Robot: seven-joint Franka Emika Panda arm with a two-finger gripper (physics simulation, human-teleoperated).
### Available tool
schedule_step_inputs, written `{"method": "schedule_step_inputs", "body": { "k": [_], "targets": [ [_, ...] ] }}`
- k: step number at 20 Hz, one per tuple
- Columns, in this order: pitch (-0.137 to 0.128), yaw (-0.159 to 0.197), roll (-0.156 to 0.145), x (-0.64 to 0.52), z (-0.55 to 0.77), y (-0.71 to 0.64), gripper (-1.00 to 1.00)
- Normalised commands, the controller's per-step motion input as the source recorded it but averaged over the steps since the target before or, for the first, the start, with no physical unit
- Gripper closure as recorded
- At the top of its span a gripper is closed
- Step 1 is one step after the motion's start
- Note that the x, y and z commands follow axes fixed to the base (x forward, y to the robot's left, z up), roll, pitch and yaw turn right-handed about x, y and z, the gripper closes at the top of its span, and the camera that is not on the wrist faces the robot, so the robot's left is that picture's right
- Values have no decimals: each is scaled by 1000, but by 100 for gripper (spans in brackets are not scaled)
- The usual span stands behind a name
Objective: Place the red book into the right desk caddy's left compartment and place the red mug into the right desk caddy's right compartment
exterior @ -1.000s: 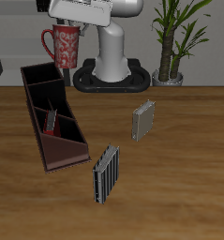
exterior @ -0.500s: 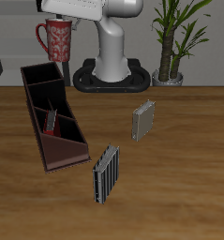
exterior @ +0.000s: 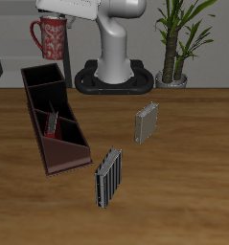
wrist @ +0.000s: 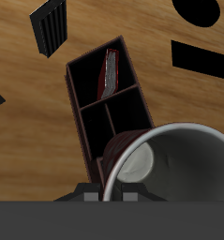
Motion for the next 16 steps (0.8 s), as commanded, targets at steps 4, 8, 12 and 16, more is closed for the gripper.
{"method": "schedule_step_inputs", "body": {
  "k": [4, 8, 12, 16],
  "targets": [
    [-28, 2, -18, -199, -145, 39, 100],
    [-46, 4, -24, -244, -78, 48, 100],
    [-3, -26, -13, -75, -59, -52, 100],
    [-10, -30, 0, -183, -68, -131, 100]
  ]
}}
